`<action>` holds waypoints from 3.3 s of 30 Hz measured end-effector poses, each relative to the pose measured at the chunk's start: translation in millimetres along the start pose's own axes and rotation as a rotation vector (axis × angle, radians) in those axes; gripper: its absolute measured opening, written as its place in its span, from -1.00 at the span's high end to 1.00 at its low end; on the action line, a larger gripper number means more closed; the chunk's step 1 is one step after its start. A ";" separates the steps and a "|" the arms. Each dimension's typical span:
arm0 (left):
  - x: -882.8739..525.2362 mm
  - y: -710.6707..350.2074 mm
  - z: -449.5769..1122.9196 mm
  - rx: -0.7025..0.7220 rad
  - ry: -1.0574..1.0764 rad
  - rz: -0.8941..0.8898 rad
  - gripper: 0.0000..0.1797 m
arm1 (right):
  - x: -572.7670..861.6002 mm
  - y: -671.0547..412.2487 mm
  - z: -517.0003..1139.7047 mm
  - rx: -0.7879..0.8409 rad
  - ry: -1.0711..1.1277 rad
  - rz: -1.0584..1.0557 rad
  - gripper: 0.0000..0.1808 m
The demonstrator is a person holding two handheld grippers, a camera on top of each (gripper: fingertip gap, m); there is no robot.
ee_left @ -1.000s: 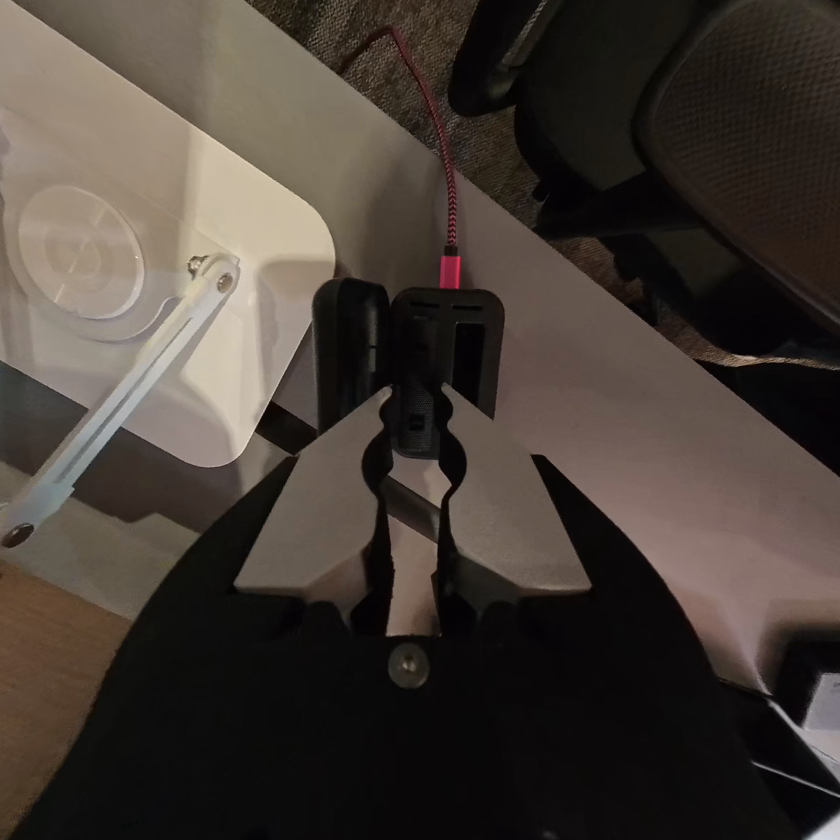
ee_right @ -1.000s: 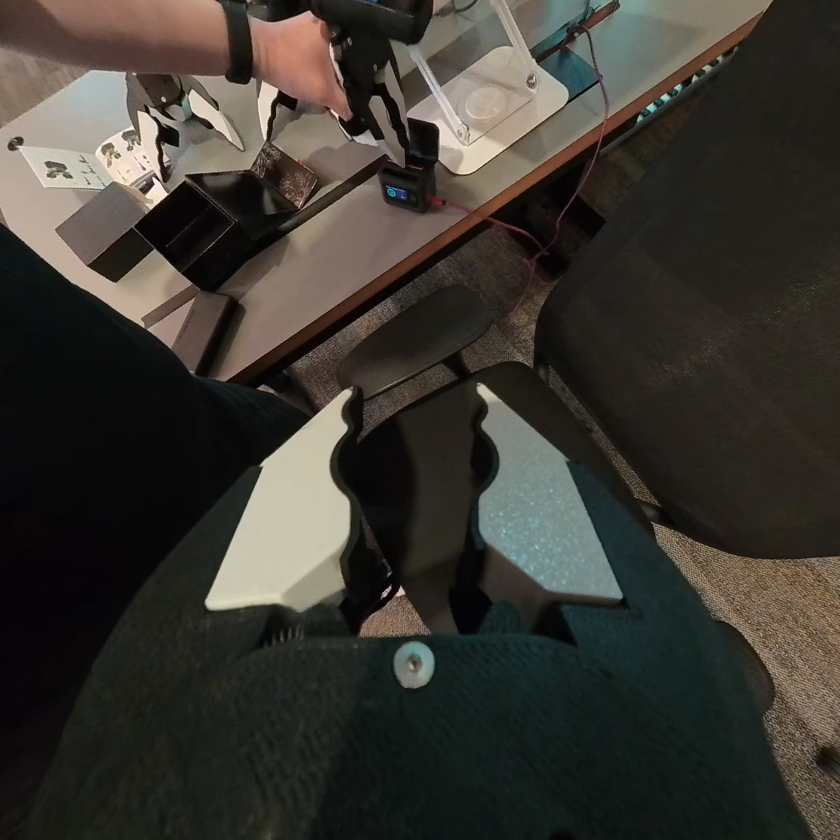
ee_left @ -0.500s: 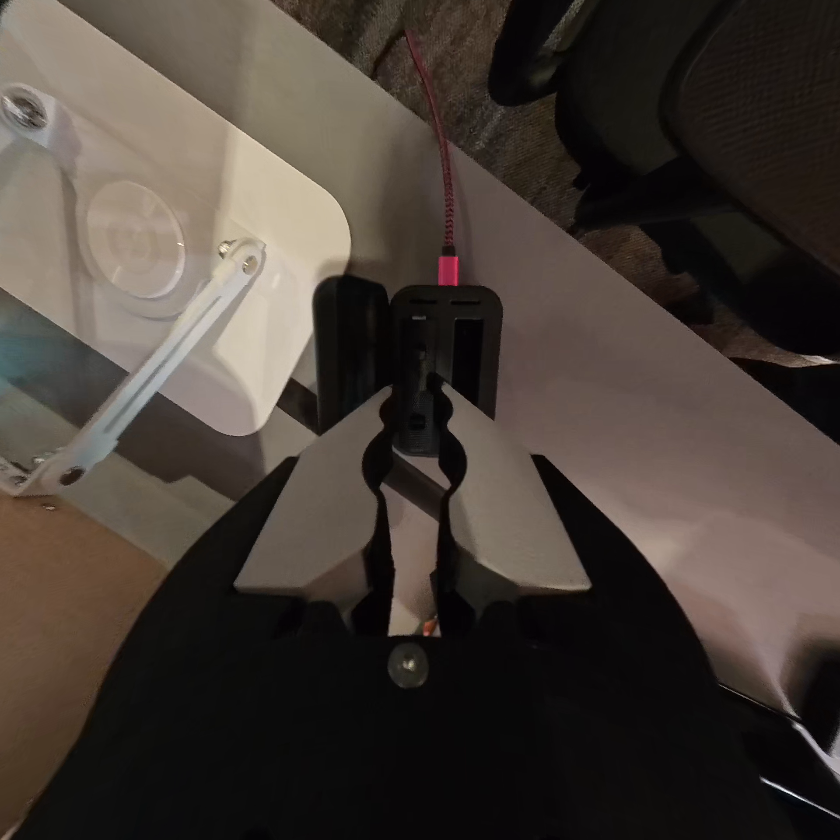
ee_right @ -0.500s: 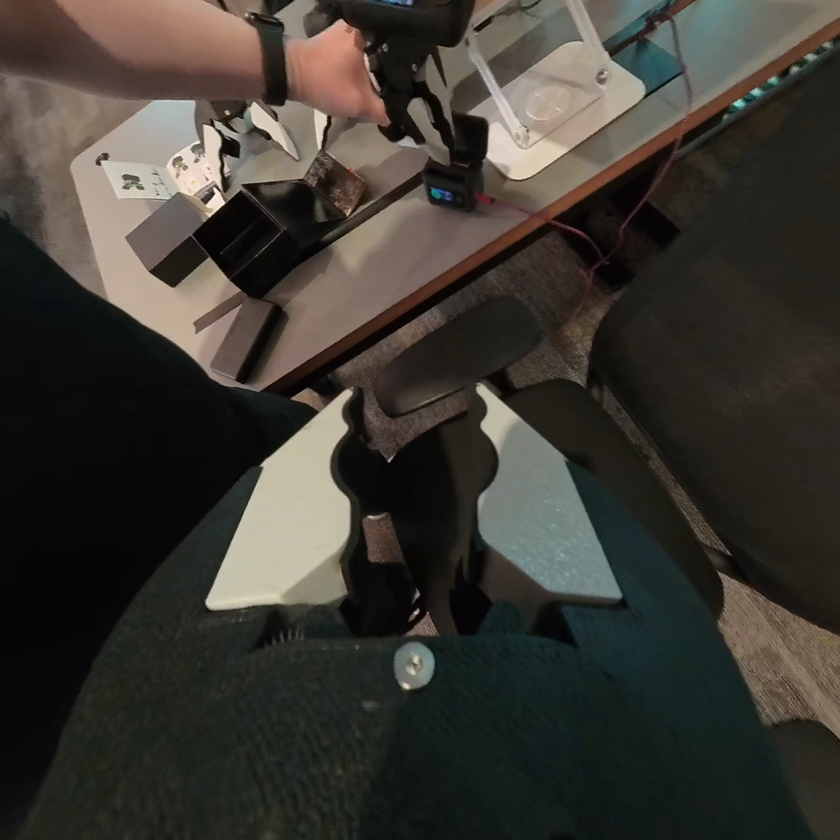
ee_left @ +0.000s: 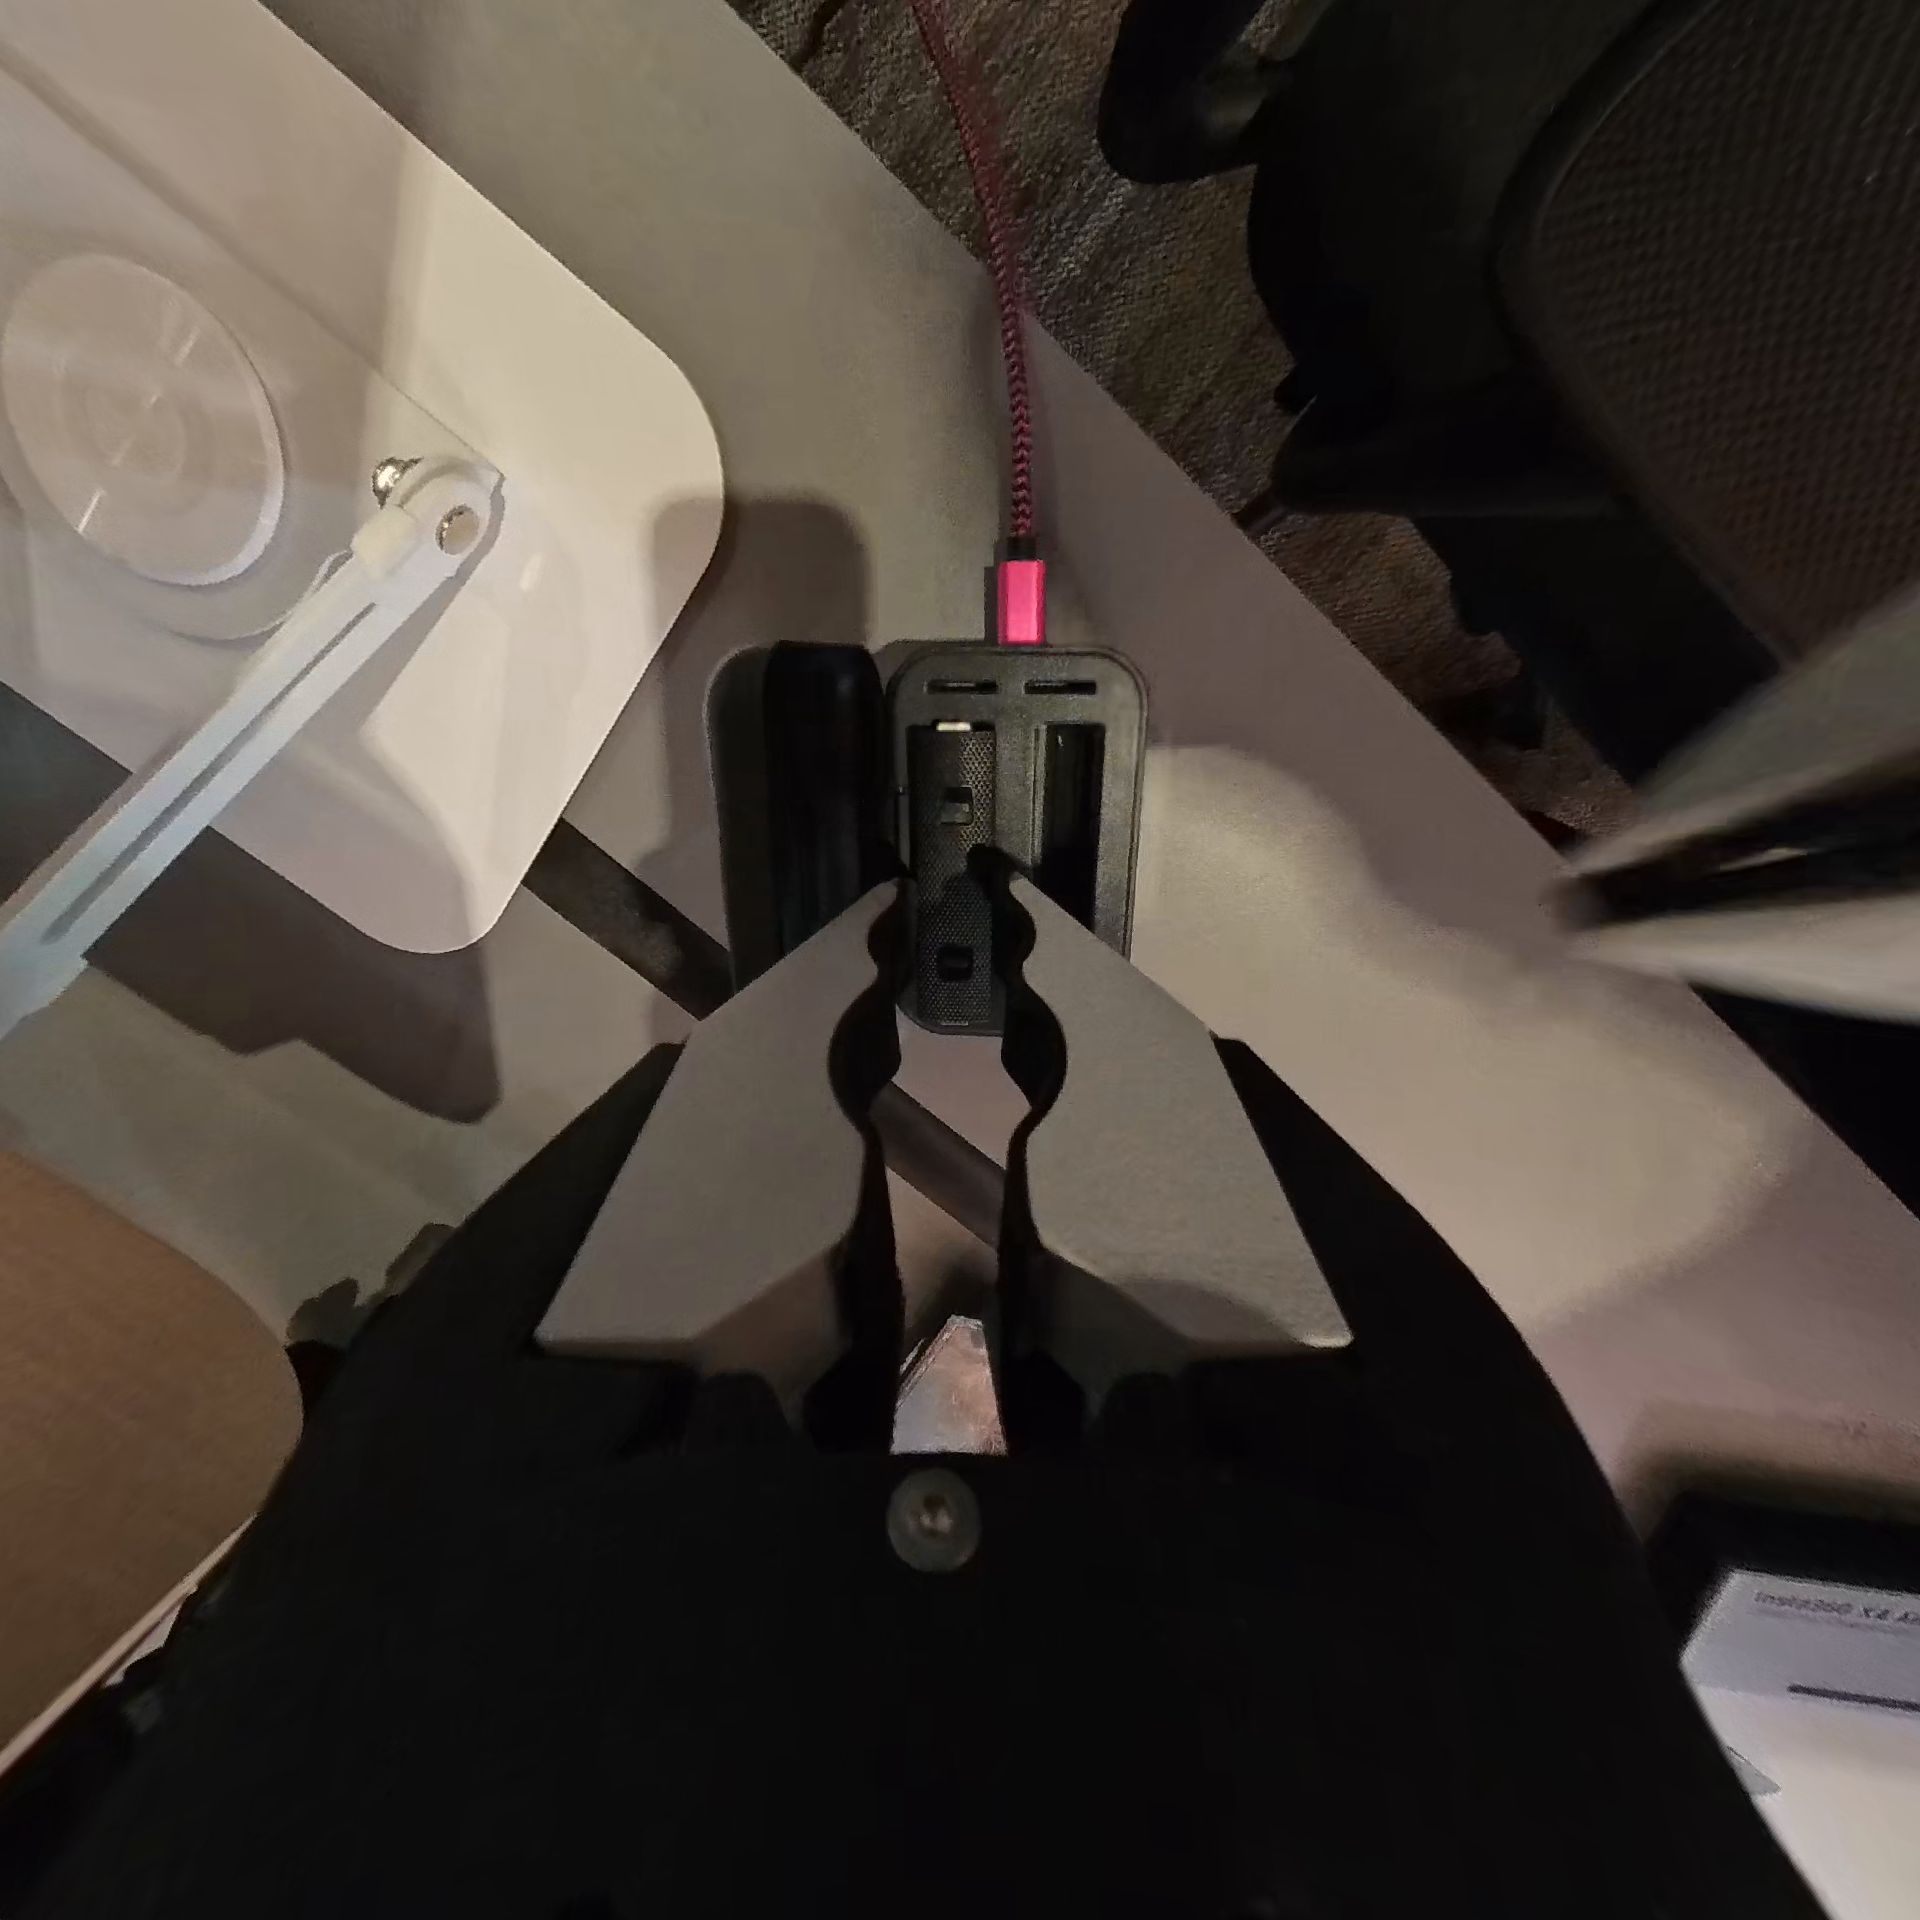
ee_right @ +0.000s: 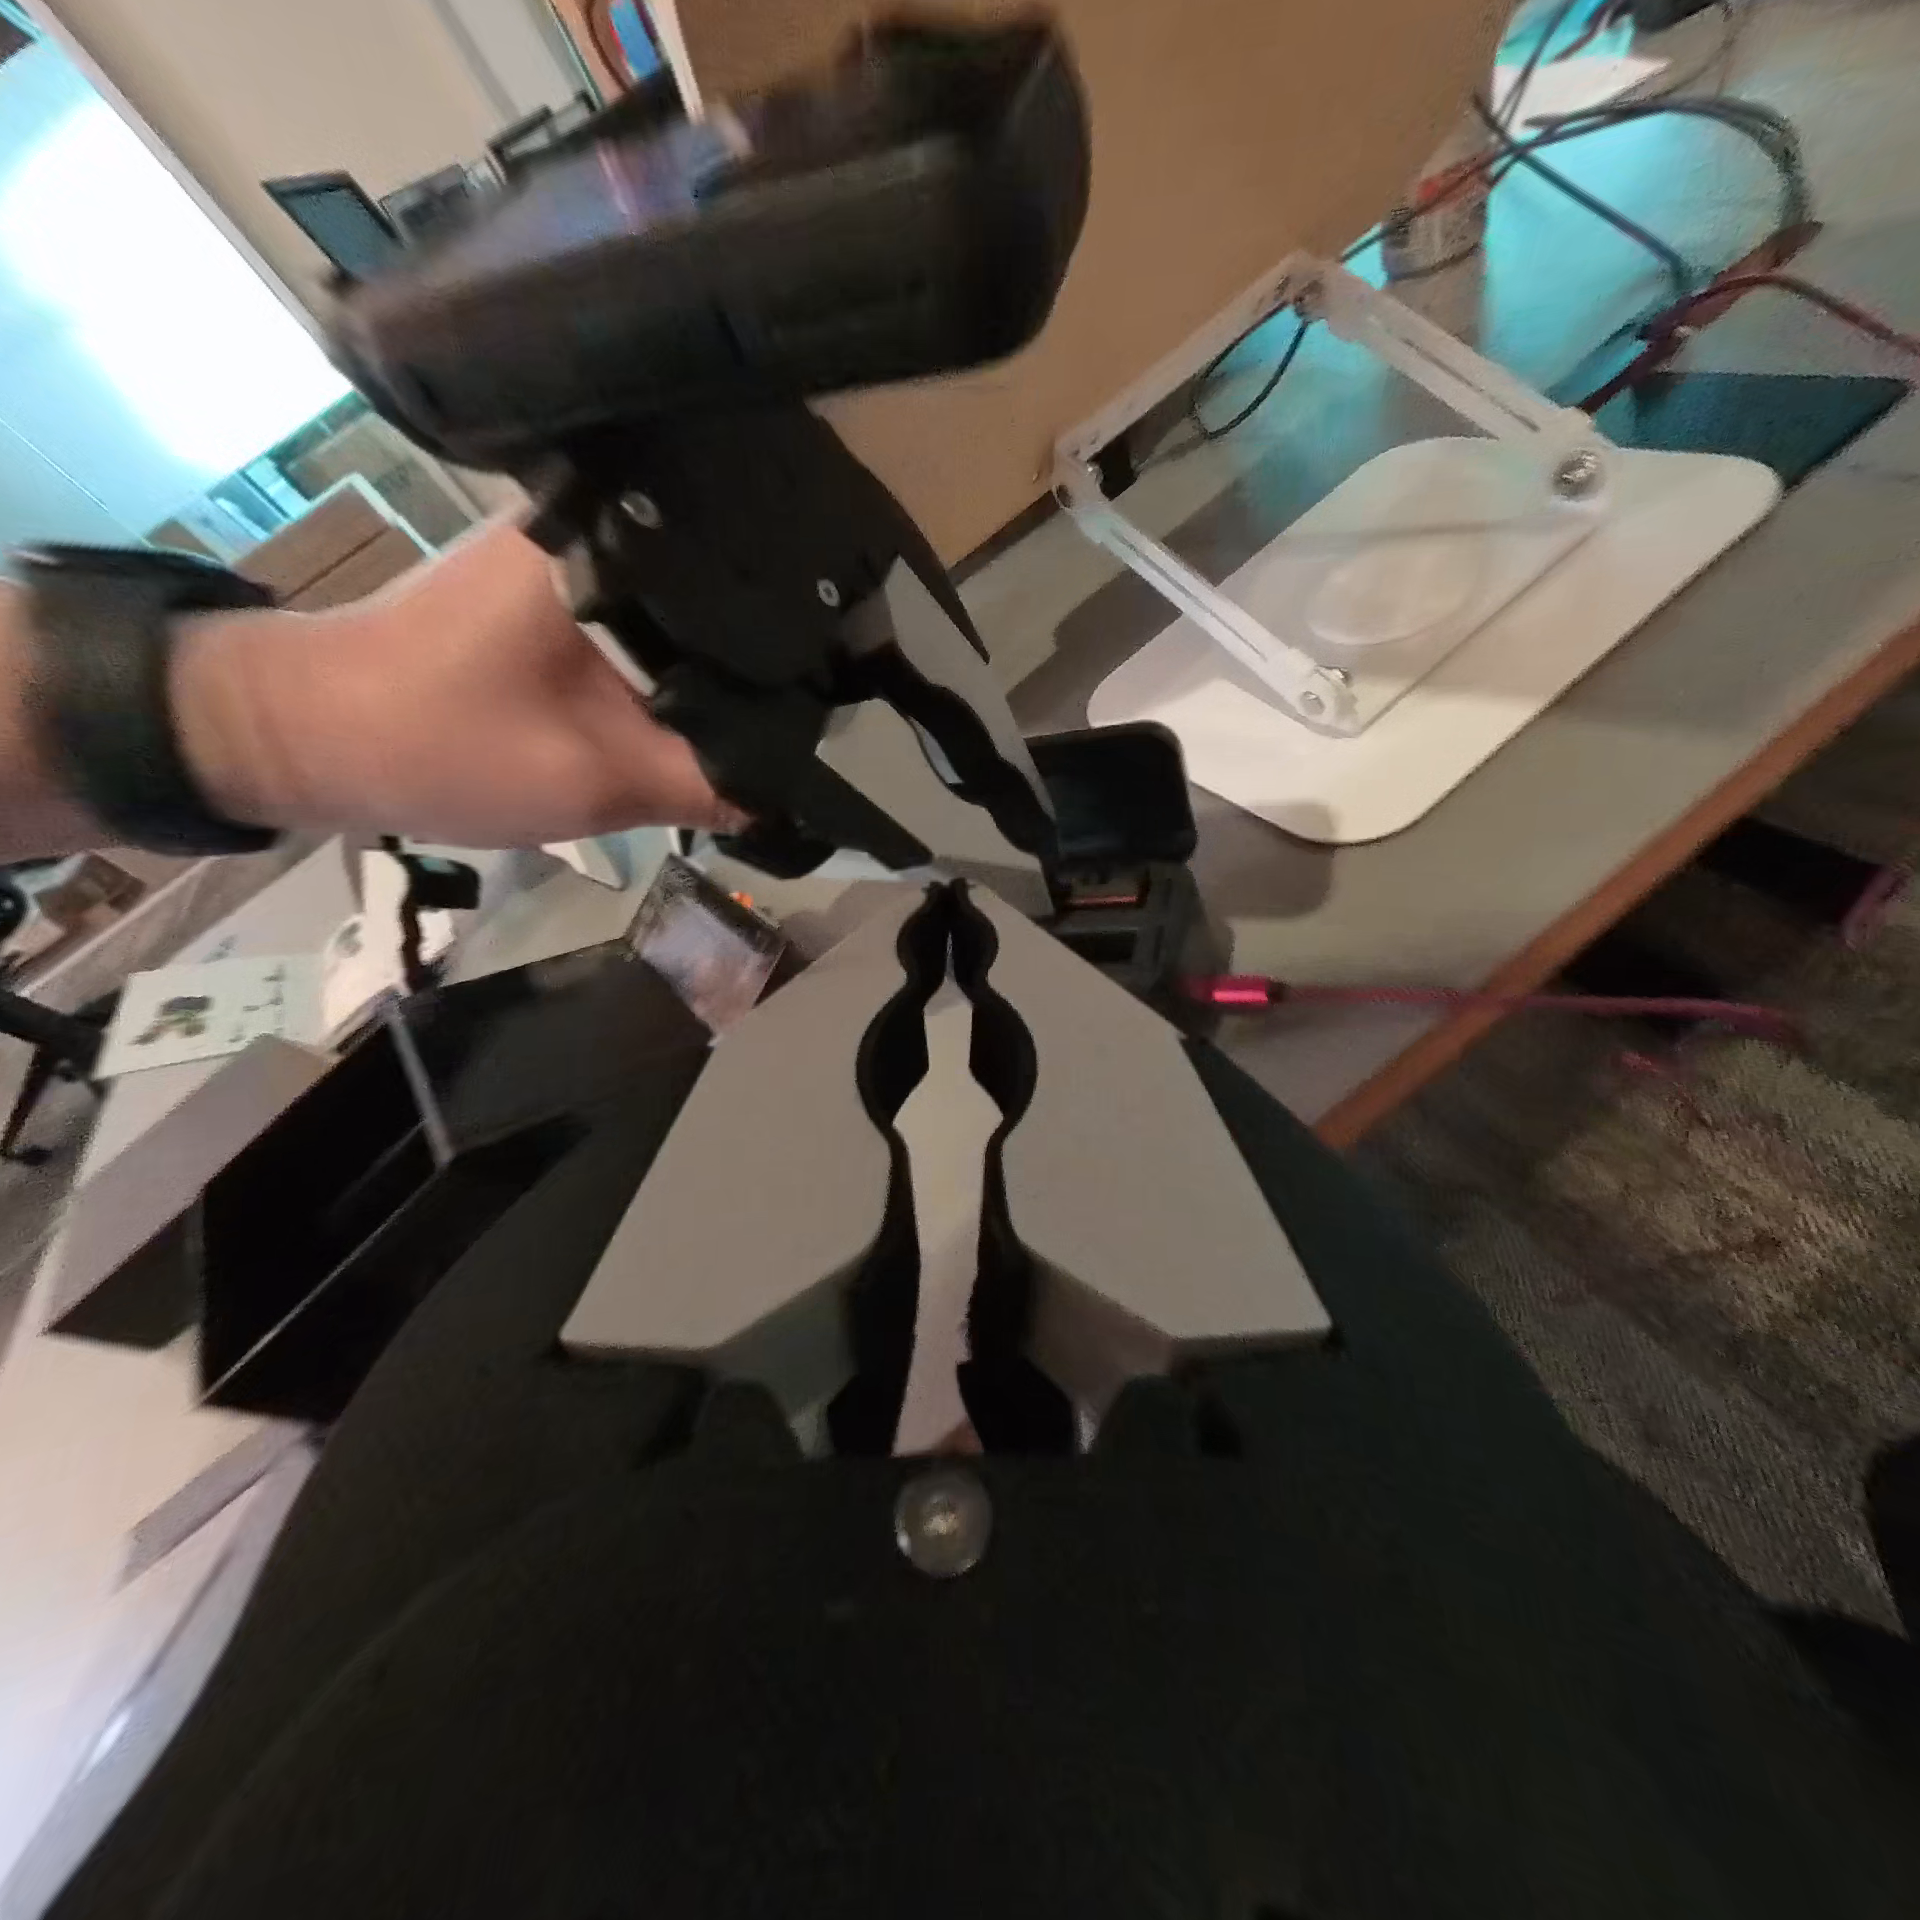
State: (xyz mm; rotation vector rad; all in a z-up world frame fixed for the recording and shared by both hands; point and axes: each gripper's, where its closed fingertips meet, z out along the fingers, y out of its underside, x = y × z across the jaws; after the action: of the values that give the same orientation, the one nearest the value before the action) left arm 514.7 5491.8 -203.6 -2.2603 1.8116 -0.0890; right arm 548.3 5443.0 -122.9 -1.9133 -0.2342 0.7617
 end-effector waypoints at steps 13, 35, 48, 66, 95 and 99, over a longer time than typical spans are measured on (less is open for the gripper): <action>7.6 -3.5 -1.1 0.017 0.023 0.011 0.87 | 20.3 62.1 66.5 -0.159 0.091 -0.011 1.00; 80.6 -32.8 -141.3 0.210 0.190 0.101 0.87 | -28.2 -23.4 -53.1 -0.086 -0.476 -0.157 0.44; 334.0 -177.1 -268.9 0.477 0.360 0.553 0.62 | -74.8 -46.5 -351.9 -0.065 -0.384 -0.180 0.90; 959.3 -174.4 -463.3 0.366 1.626 1.190 0.69 | -362.3 112.1 -943.6 0.992 0.746 0.277 0.91; 1772.6 16.4 -658.1 -0.136 2.058 1.928 0.90 | -834.9 447.0 -1596.2 0.497 1.758 0.538 0.52; 1870.7 52.4 -672.4 -0.116 2.072 1.996 0.90 | -881.3 516.6 -1657.9 0.261 1.719 0.668 0.57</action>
State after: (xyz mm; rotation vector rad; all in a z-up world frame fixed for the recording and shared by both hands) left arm 758.5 3569.3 242.2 -0.8506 -1.7437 1.1142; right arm 770.6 3544.4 248.5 -1.7381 1.4939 -0.6191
